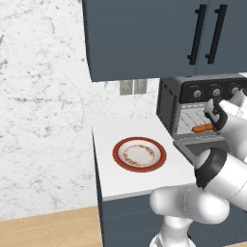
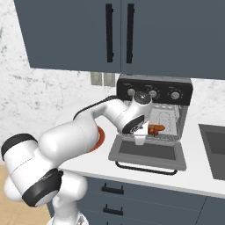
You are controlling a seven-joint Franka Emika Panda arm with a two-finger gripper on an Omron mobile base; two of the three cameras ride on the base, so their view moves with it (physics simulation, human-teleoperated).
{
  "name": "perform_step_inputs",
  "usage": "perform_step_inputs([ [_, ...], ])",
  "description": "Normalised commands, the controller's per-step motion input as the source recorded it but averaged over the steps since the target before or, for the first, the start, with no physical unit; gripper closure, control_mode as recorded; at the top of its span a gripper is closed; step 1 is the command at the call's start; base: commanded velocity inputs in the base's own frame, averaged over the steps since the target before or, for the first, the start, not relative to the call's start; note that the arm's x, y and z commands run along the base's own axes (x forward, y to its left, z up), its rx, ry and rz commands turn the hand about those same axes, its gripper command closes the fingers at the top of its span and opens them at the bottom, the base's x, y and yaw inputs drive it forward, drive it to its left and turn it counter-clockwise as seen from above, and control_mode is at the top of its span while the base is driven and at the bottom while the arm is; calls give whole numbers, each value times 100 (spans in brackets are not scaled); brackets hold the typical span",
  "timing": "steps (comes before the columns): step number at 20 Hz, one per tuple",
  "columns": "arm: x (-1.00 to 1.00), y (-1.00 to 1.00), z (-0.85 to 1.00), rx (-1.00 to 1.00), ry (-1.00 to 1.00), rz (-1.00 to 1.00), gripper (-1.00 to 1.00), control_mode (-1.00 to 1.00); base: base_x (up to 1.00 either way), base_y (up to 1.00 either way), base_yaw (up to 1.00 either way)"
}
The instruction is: Pick up the kebab skewer and baguette bread, and place them inside the toaster oven. Close the toaster oven door and start by setting the timer.
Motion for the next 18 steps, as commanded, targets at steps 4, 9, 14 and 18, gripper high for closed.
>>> perform_step_inputs([
  [4, 6, 0, 0, 0, 0, 0, 100, -100, 0, 0, 0],
  [9, 11, 0, 0, -1, 0, 0, 100, -100, 0, 0, 0],
  [14, 15, 0, -1, -2, 0, 0, 100, -100, 0, 0, 0],
  [18, 8, 0, -8, -1, 0, 0, 100, -100, 0, 0, 0],
])
